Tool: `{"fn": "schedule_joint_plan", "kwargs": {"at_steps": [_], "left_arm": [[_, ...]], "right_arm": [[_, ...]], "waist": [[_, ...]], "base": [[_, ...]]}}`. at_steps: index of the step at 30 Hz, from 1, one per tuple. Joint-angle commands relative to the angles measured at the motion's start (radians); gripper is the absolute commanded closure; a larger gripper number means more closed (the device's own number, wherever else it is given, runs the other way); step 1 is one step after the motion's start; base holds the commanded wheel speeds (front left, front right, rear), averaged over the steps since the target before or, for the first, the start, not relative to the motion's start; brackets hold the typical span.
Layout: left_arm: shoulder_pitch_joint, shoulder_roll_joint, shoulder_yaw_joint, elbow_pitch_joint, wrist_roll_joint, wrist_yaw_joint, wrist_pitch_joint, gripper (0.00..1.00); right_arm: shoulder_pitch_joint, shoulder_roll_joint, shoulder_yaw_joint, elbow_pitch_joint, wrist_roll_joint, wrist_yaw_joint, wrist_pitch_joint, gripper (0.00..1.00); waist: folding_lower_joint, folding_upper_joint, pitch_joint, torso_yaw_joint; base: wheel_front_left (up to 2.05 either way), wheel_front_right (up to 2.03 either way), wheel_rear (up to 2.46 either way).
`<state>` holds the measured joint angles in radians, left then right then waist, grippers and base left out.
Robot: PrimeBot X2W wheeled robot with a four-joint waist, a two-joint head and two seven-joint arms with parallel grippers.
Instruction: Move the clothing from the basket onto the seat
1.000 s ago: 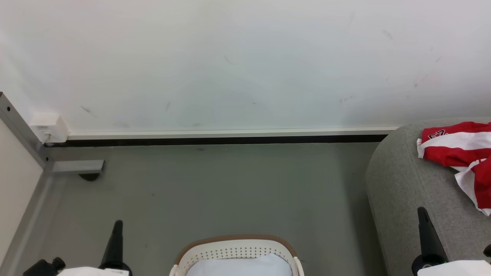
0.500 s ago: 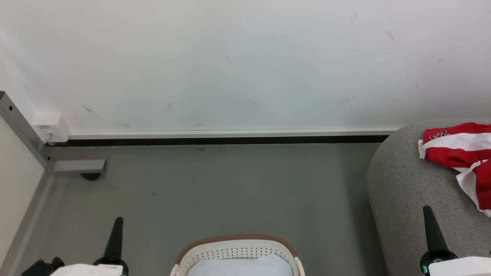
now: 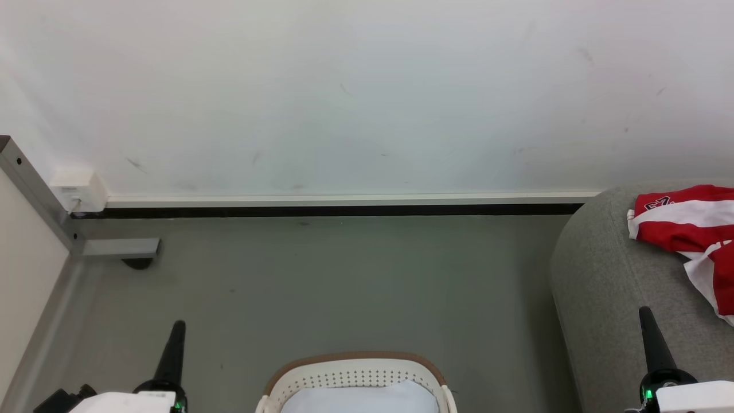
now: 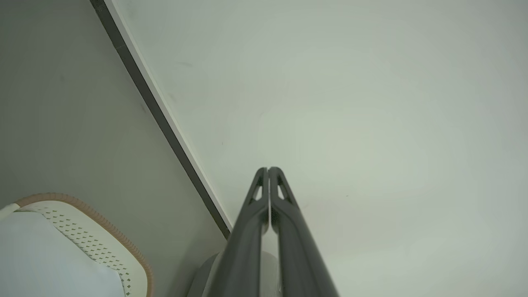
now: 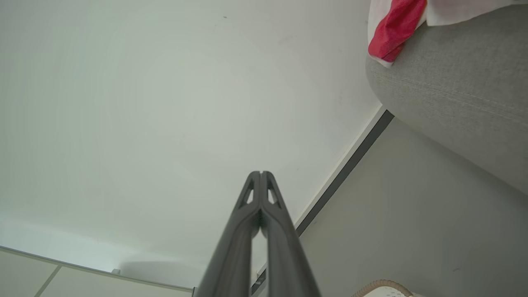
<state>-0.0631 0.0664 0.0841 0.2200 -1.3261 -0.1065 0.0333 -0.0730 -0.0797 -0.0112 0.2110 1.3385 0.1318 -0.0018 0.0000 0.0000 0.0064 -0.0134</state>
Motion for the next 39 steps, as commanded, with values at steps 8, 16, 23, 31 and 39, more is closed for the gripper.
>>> {"fn": "schedule_joint_plan", "kwargs": {"at_steps": [8, 16, 23, 31, 39], "left_arm": [[-0.023, -0.003, 0.011, 0.004, -0.069, -0.010, 0.019, 1.00], [-0.032, -0.006, 0.017, 0.010, -0.128, -0.016, 0.038, 1.00], [-0.038, -0.009, 0.022, 0.015, -0.178, -0.019, 0.051, 1.00], [-0.043, -0.012, 0.027, 0.020, -0.229, -0.023, 0.065, 1.00], [-0.049, -0.015, 0.031, 0.025, -0.275, -0.027, 0.080, 1.00]], "right_arm": [[-0.020, -0.004, -0.019, 0.005, 0.081, -0.001, 0.020, 1.00], [-0.026, -0.002, -0.032, 0.012, 0.141, -0.002, 0.038, 1.00], [-0.028, -0.001, -0.043, 0.019, 0.189, -0.002, 0.053, 1.00], [-0.032, 0.000, -0.055, 0.026, 0.240, -0.002, 0.071, 1.00], [-0.035, 0.002, -0.067, 0.032, 0.289, -0.002, 0.086, 1.00]], "waist": [[0.0000, 0.0000, -0.001, 0.002], [0.0000, 0.0000, -0.001, 0.005], [0.0000, 0.0000, -0.002, 0.007], [0.0000, 0.0000, -0.002, 0.010], [0.0000, 0.0000, -0.003, 0.012]], "base": [[0.00, 0.00, 0.00], [0.00, 0.00, 0.00], [0.00, 0.00, 0.00], [0.00, 0.00, 0.00], [0.00, 0.00, 0.00]]}}
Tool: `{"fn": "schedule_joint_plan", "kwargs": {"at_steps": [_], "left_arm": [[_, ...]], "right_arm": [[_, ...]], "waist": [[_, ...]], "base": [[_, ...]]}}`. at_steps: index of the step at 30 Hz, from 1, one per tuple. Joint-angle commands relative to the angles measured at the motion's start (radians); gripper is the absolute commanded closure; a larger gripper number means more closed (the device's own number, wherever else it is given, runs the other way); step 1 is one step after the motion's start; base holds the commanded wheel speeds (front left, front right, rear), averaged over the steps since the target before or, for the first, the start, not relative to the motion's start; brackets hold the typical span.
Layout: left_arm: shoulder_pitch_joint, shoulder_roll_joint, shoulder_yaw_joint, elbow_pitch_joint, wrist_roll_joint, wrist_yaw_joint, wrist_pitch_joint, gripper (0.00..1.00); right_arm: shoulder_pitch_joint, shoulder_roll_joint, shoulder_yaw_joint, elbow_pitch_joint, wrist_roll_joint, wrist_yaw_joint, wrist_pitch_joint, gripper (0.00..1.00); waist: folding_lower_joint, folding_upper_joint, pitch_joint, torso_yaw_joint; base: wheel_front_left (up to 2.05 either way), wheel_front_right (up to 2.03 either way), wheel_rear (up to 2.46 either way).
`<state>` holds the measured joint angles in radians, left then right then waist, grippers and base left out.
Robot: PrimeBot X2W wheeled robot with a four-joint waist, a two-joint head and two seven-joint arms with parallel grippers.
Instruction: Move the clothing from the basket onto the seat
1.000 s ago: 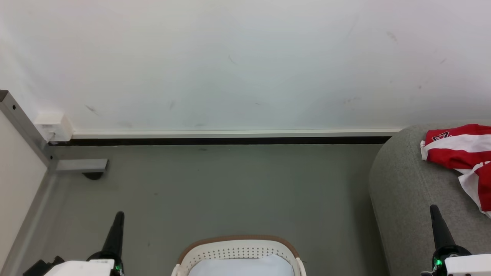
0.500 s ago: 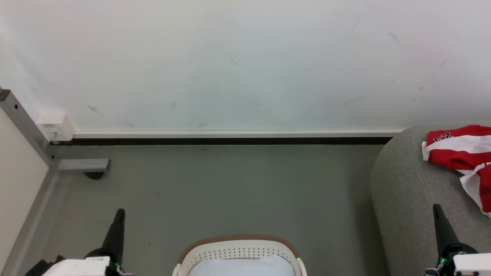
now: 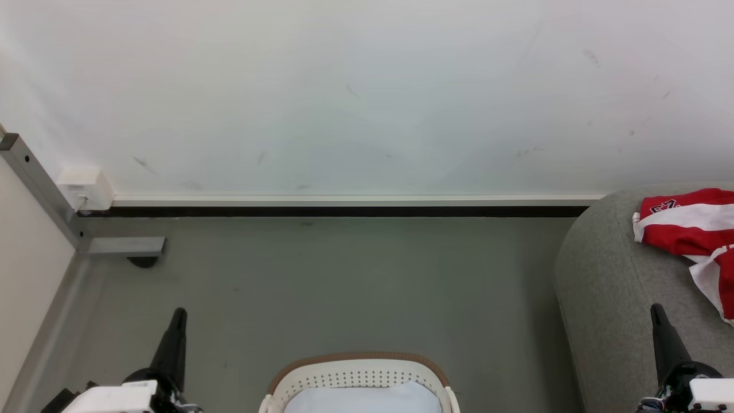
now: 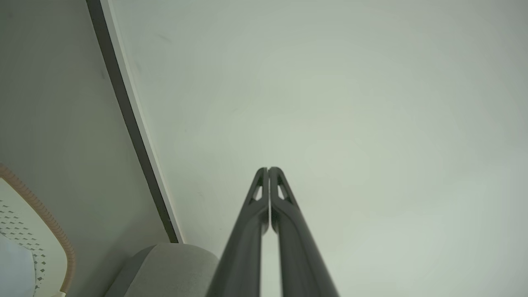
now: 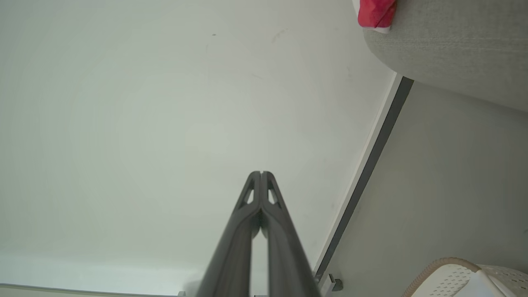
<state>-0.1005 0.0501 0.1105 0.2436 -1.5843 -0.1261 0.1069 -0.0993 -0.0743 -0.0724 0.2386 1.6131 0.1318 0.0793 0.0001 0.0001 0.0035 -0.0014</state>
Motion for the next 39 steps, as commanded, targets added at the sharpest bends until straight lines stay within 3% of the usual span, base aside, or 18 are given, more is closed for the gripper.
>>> {"fn": "schedule_joint_plan", "kwargs": {"at_steps": [1, 39], "left_arm": [[-0.012, 0.001, 0.005, 0.002, -0.023, -0.007, 0.008, 1.00], [-0.013, 0.000, 0.006, 0.003, -0.035, -0.008, 0.011, 1.00]], "right_arm": [[-0.009, -0.003, -0.008, 0.005, 0.021, -0.002, 0.007, 1.00], [-0.012, 0.007, -0.022, 0.007, 0.018, -0.002, 0.020, 1.00]], "waist": [[-0.0001, -0.0001, 0.000, 0.001], [-0.0001, -0.0001, 0.000, 0.001]], "base": [[0.00, 0.00, 0.00], [0.00, 0.00, 0.00]]}}
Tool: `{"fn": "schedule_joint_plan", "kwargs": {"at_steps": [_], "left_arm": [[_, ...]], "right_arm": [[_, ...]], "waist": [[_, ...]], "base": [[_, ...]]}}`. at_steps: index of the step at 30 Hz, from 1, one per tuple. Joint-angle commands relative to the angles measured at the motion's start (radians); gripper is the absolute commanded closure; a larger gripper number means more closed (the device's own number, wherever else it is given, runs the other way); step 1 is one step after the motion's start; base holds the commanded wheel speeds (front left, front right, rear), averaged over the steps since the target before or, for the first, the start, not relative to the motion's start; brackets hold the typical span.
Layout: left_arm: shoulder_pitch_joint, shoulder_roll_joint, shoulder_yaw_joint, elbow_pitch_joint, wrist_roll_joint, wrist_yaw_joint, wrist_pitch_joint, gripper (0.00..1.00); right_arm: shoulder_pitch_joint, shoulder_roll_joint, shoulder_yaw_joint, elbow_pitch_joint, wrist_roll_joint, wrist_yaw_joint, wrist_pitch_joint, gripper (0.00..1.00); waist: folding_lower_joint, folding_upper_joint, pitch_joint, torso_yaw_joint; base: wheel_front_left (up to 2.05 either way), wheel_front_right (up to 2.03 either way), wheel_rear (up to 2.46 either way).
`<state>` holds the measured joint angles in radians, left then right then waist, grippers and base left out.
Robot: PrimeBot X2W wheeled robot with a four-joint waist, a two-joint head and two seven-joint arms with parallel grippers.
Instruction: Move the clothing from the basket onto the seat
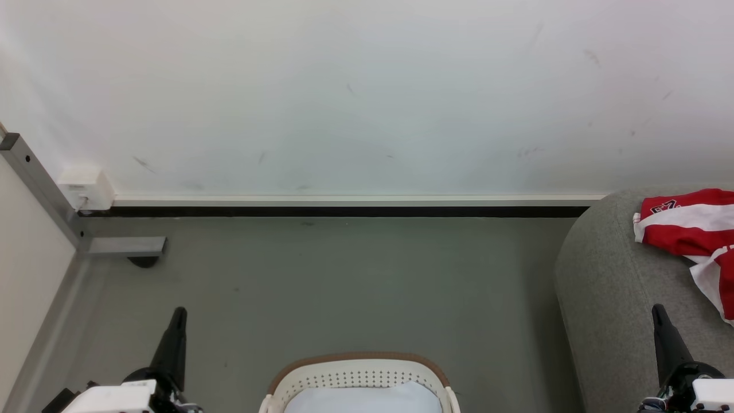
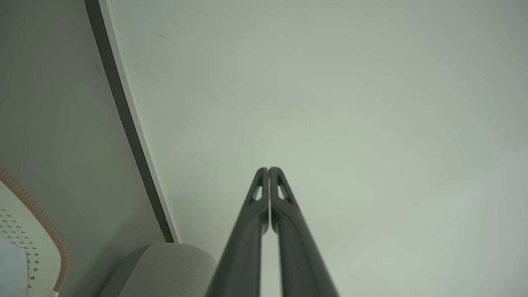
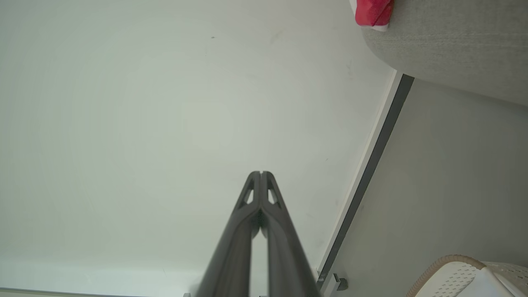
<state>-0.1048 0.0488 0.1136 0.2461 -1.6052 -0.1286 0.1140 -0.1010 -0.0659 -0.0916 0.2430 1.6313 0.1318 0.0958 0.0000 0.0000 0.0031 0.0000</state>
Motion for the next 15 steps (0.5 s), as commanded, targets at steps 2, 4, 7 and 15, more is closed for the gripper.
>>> {"fn": "schedule_joint_plan", "kwargs": {"at_steps": [2, 4, 7, 15], "left_arm": [[-0.009, 0.002, 0.003, 0.000, -0.014, -0.005, 0.004, 1.00], [-0.009, 0.002, 0.003, 0.000, -0.014, -0.005, 0.004, 1.00], [-0.008, 0.002, 0.003, 0.000, -0.014, -0.005, 0.004, 1.00], [-0.008, 0.002, 0.003, 0.000, -0.014, -0.005, 0.004, 1.00]], "right_arm": [[-0.010, -0.001, -0.003, 0.002, -0.001, -0.002, 0.004, 1.00], [-0.010, -0.001, -0.004, 0.002, -0.001, -0.002, 0.005, 1.00], [-0.010, 0.000, -0.004, 0.003, -0.002, -0.002, 0.005, 1.00], [-0.011, 0.002, -0.007, 0.003, -0.004, -0.002, 0.006, 1.00]], "waist": [[0.0000, 0.0000, 0.000, 0.000], [0.0000, 0.0000, 0.000, 0.000], [0.0000, 0.0000, 0.000, 0.000], [0.0000, 0.0000, 0.000, 0.000]], "base": [[0.00, 0.00, 0.00], [0.00, 0.00, 0.00], [0.00, 0.00, 0.00], [0.00, 0.00, 0.00]]}}
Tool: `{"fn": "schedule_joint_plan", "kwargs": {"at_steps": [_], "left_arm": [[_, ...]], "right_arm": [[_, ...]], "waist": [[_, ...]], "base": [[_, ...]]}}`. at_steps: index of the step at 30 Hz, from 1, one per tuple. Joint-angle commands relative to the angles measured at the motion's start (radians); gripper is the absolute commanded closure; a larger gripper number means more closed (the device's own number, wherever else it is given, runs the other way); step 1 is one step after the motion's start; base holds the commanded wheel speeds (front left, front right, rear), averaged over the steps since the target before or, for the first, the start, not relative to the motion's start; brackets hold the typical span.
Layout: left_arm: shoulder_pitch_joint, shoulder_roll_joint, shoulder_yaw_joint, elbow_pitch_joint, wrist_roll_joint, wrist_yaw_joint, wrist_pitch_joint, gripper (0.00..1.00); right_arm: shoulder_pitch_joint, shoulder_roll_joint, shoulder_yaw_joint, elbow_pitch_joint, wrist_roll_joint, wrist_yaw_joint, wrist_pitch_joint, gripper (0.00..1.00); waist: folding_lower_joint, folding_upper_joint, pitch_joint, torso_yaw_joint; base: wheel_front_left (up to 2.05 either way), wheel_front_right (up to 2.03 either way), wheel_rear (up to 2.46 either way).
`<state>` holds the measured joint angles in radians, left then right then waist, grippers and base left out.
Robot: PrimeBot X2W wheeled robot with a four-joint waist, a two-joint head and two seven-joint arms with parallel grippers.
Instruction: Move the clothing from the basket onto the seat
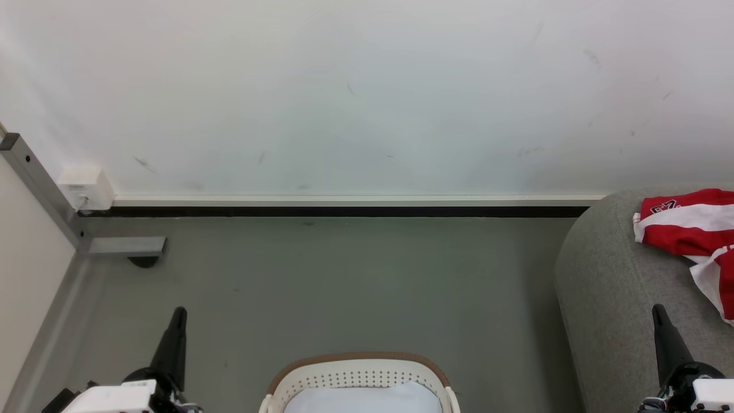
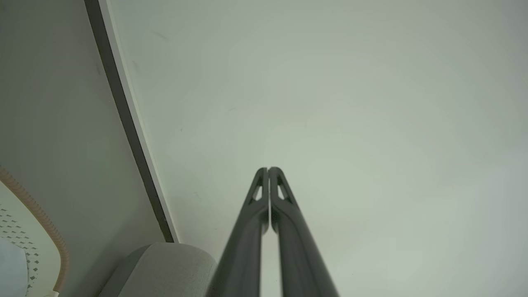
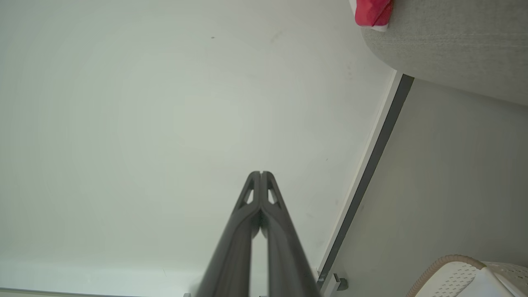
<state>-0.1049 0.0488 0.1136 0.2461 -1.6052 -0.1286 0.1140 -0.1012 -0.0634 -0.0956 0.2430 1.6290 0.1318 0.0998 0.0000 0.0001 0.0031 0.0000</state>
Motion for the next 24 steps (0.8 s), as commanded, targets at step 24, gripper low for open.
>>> {"fn": "schedule_joint_plan", "kwargs": {"at_steps": [24], "left_arm": [[-0.008, 0.002, 0.002, 0.000, -0.014, -0.005, 0.004, 1.00]], "right_arm": [[-0.011, 0.003, -0.008, 0.003, -0.008, -0.002, 0.006, 1.00]], "waist": [[0.0000, -0.0001, 0.000, 0.000]], "base": [[0.00, 0.00, 0.00]]}}
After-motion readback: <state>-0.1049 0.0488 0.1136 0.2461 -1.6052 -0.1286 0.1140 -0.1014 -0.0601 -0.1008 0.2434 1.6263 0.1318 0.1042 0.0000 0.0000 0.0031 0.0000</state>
